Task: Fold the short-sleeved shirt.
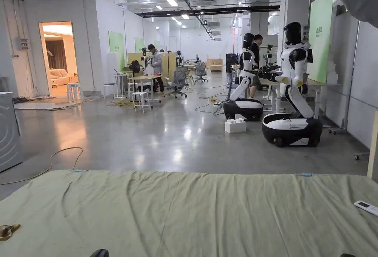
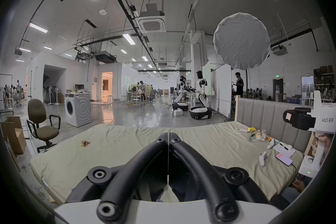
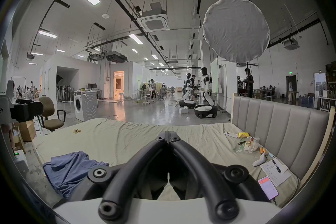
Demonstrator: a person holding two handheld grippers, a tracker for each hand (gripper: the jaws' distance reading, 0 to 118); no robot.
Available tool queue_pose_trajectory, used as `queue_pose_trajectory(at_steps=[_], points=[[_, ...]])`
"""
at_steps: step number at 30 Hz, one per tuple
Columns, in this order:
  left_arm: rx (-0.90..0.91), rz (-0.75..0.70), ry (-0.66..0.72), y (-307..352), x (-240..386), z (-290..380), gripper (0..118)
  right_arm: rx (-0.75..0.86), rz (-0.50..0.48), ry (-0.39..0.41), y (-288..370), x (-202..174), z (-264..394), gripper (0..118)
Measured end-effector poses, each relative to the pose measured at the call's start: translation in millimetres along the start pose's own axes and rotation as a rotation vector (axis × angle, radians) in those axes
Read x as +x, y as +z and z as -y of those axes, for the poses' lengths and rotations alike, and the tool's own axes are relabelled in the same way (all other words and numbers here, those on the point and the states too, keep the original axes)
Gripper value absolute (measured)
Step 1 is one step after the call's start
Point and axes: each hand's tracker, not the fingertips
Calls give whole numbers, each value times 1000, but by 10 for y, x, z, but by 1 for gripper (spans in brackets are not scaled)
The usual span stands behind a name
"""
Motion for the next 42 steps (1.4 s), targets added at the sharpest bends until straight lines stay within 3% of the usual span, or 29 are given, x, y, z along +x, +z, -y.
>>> queue_pose_trajectory(at_steps=[42], points=[[-1,21,-8,27,28,-85,0,26,6,17,83,29,-107,0]])
